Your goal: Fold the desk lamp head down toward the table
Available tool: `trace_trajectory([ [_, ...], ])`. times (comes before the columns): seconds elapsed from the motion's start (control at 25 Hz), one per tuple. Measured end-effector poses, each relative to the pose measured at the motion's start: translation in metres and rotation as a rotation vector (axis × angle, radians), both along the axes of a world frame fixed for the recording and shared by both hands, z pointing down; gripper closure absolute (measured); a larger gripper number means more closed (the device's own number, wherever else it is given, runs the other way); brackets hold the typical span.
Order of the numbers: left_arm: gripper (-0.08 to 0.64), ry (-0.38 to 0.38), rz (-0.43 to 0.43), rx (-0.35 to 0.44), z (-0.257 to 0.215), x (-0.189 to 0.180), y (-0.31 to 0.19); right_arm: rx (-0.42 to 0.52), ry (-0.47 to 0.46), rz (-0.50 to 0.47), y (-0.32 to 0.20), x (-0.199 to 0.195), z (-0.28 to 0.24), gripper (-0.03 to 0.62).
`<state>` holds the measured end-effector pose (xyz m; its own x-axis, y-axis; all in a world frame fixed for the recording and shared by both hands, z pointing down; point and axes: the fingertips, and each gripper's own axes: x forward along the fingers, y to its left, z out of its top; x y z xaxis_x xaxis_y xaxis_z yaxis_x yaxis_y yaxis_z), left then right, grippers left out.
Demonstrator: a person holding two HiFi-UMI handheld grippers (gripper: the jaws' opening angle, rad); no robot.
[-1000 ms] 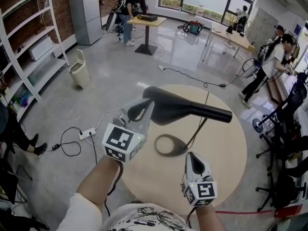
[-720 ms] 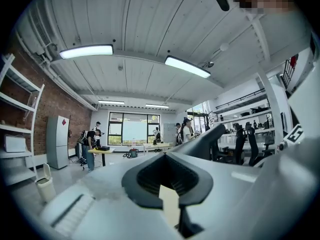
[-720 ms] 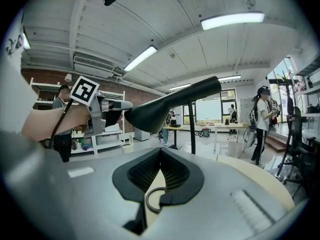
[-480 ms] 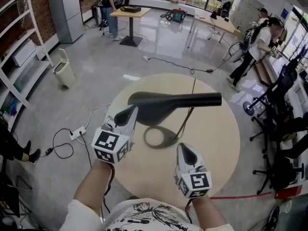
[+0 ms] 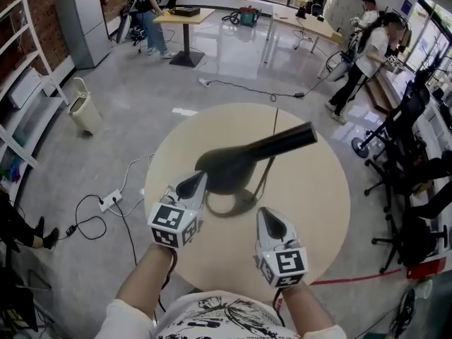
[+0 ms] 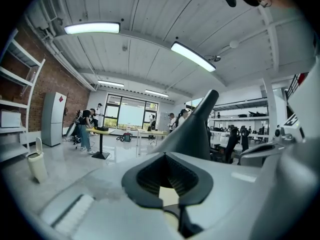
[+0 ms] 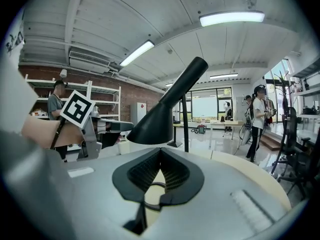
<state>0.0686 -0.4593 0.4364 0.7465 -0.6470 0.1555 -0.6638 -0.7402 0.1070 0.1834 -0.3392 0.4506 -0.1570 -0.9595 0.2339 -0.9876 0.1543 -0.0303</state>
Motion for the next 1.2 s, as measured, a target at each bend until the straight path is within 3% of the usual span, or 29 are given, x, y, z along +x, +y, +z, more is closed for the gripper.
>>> trace_trajectory([
  [0.64, 0.565, 0.049, 0.029, -0.059, 0.022, 0.018, 0.007, -0.018, 0.006, 0.058, 0.008, 0.019, 0.006, 0.583],
  [0.92, 0.56, 0.062, 0.037, 0.102, -0.017, 0.003, 0.034, 0.019, 0.006, 0.053, 0.01, 0.012, -0.006, 0.583],
  [1.2, 0.558, 0.104, 0.054, 0.044, -0.021, -0.01, 0.085, 0.07, -0.001, 0.053, 0.015, -0.003, -0.02, 0.583],
])
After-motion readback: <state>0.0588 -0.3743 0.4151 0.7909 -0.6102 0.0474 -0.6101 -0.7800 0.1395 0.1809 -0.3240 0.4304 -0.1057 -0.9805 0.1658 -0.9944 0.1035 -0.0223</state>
